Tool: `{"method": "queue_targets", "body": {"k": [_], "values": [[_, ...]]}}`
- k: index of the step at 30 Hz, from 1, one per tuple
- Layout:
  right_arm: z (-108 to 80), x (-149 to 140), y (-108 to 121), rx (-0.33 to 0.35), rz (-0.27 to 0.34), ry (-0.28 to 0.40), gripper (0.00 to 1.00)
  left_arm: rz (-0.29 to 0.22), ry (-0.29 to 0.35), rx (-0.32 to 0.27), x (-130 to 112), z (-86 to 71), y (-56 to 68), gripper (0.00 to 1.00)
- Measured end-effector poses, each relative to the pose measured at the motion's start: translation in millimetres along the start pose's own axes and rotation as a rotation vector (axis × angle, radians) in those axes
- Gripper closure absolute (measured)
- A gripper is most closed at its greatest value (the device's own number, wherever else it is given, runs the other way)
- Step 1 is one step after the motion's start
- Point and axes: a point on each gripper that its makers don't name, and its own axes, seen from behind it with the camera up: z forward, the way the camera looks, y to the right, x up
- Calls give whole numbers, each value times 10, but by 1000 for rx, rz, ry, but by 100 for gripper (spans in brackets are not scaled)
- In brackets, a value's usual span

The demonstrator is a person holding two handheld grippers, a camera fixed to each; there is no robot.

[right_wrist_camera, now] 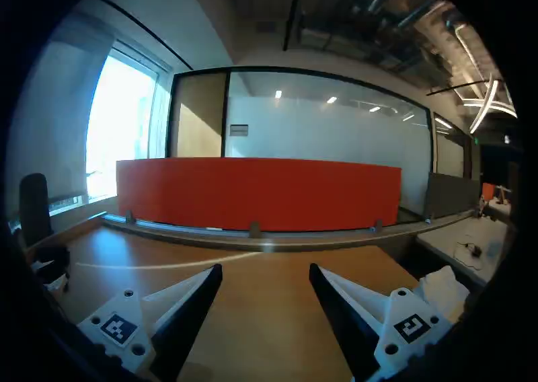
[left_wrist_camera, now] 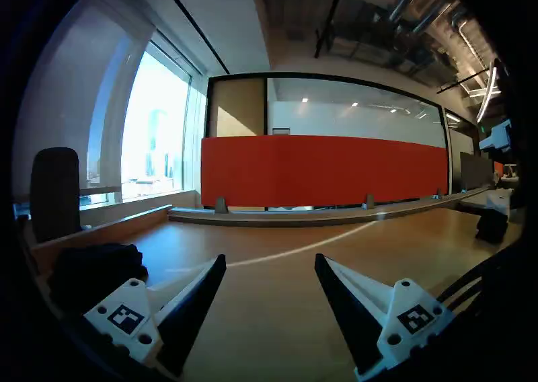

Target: Fold towel

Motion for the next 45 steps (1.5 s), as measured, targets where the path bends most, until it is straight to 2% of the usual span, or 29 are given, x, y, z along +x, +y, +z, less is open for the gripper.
{"method": "queue_targets", "body": {"k": [9,18,30,36,45], "values": [[46,78,90,7,-19,42,0,3,0,0,-14,8,8,2],[43,88,325,-30,-46,89,0,3,1,0,-20,13,6,2],[-21,-319,568,-32,19,102,0,3,1,0,-29,19,3,2],[-19,-594,570,-21,23,106,0,3,1,1,-30,17,4,2],[38,-1004,606,-14,87,101,0,3,2,0,-32,18,2,2]]}}
